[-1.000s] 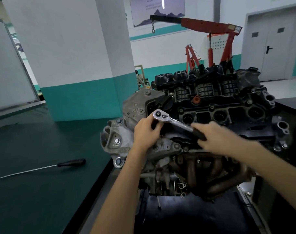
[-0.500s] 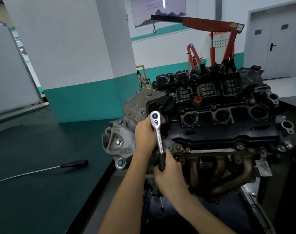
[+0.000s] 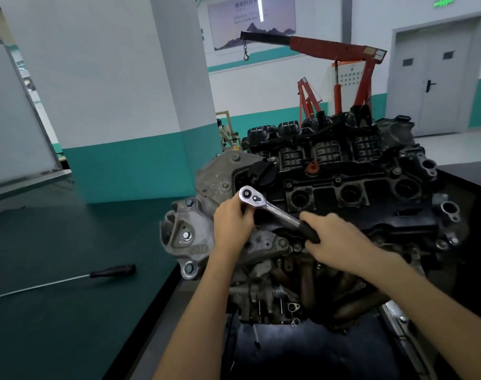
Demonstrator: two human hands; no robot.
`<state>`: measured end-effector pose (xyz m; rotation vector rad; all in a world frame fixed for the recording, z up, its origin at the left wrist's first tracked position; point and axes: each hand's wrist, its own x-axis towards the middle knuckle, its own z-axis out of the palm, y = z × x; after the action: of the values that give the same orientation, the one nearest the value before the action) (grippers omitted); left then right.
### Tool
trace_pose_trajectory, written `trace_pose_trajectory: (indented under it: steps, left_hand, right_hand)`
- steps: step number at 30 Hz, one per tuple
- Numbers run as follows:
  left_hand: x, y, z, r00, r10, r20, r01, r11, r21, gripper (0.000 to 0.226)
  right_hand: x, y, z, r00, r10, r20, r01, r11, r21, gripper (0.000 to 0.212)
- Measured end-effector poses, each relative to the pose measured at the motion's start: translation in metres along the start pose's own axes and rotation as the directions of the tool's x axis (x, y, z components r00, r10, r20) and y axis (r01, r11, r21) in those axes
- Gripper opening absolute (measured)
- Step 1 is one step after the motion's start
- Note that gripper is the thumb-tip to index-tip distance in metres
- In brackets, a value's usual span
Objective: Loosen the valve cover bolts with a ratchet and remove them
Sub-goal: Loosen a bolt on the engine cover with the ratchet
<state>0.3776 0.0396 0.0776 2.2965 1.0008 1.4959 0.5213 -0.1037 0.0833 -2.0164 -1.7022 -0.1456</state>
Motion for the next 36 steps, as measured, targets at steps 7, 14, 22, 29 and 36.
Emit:
trace_pose_trajectory:
  steps: [7, 14, 22, 29, 36]
  left_hand:
    - [0.006, -0.006, 0.002, 0.999, -0.036, 0.005, 0.036, 0.998, -0.059, 0.012]
    - [0.006, -0.003, -0.007, 0.991, 0.089, 0.102, -0.072, 0.985, -0.159, 0.024]
    - [0.002, 0.0, -0.004, 0.999, 0.016, 0.031, -0.015, 0.999, -0.045, 0.011]
    - [0.006, -0.002, -0.001, 1.0, 0.002, 0.012, -0.002, 0.999, -0.04, 0.014]
    - [0.005, -0.004, -0.004, 0.998, 0.022, 0.056, -0.015, 0.994, -0.111, 0.016]
  right_hand:
    - [-0.021, -0.089, 0.096, 0.97, 0.231, -0.074, -0.125, 0.736, 0.665, 0.038]
    - [-0.016, -0.031, 0.041, 0.998, -0.008, 0.058, -0.02, 0.889, 0.457, 0.031]
    - [0.027, 0.011, -0.03, 0.989, -0.11, 0.097, 0.126, 0.976, -0.179, 0.018]
    - [-0.024, -0.078, 0.089, 0.976, 0.209, -0.054, -0.127, 0.759, 0.639, 0.03]
    - [-0.023, -0.06, 0.073, 0.992, 0.123, 0.029, -0.114, 0.768, 0.63, 0.035]
